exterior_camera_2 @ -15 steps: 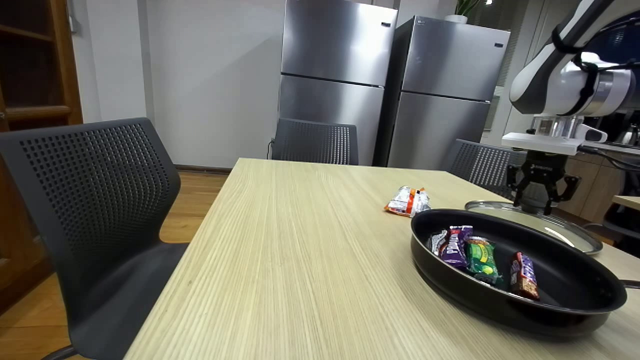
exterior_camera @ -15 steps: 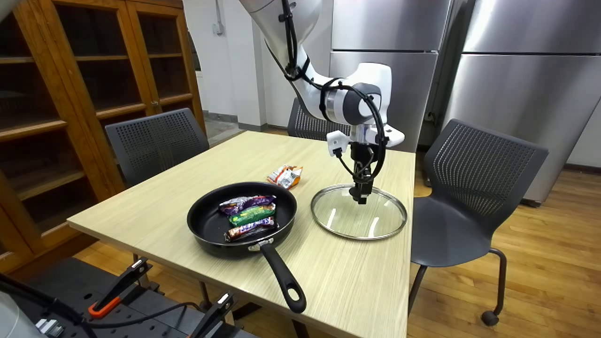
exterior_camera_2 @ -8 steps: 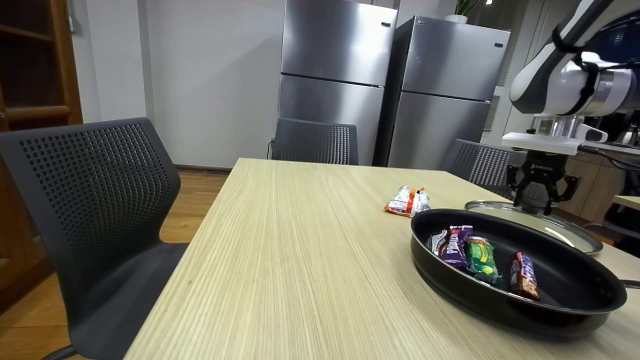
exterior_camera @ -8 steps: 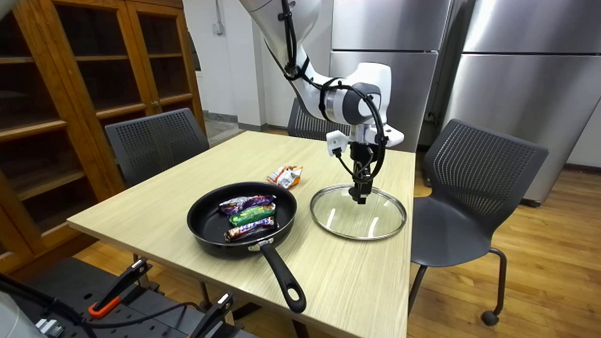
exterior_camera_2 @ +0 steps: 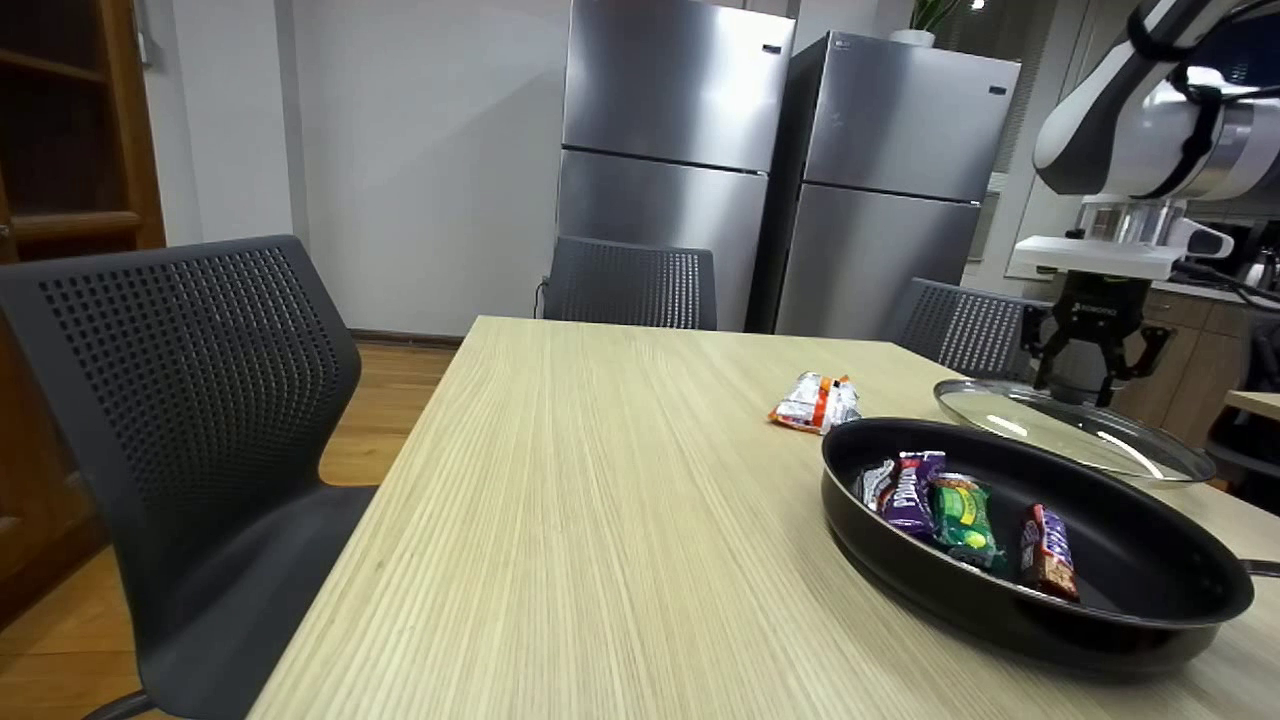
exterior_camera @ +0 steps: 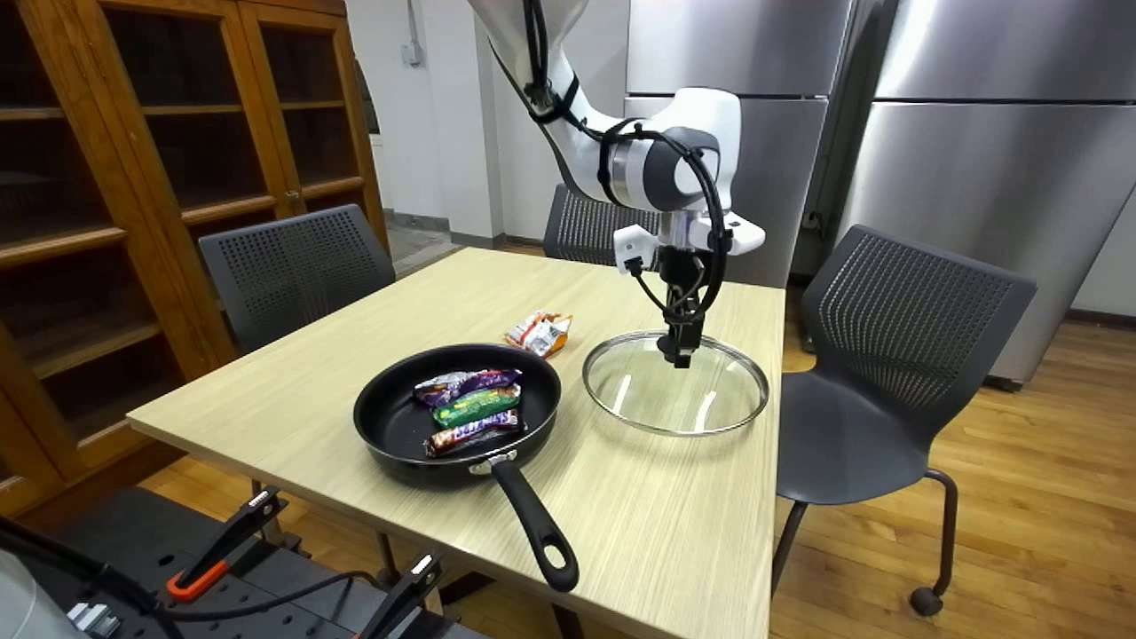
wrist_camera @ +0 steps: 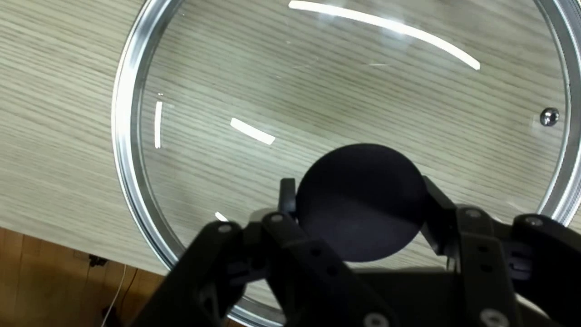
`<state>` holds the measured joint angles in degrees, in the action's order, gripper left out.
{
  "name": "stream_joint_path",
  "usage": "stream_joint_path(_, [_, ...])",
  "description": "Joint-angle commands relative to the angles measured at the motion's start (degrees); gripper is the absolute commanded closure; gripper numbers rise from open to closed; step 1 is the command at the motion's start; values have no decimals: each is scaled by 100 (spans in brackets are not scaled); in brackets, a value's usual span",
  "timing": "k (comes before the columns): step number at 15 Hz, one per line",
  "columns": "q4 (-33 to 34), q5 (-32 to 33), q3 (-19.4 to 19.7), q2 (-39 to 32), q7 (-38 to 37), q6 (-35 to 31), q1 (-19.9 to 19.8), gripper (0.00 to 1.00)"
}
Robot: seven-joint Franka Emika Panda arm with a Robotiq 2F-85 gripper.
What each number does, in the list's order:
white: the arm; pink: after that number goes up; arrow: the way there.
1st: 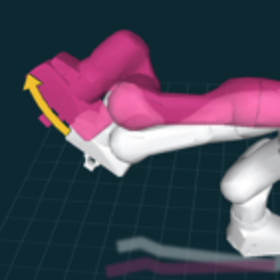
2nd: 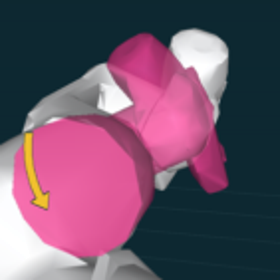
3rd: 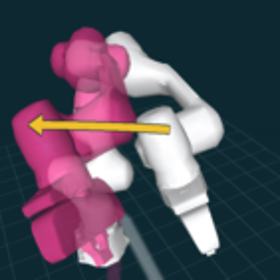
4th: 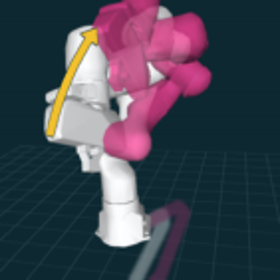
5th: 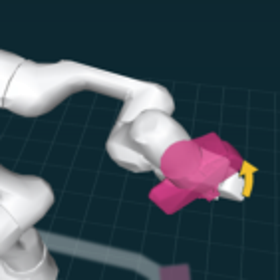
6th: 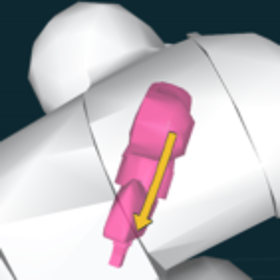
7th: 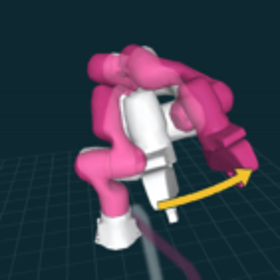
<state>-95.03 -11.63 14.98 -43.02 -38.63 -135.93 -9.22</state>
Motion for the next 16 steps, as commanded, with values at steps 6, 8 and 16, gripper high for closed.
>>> stream_joint_path(6, [-1318,252,82,1378,51,-342,259,61])
stream_joint_path(8, [-1625,355,104,1628,26,-496,350,61])
stream_joint_path(16, [-2962,1131,233,2582,-181,-1068,862,61])
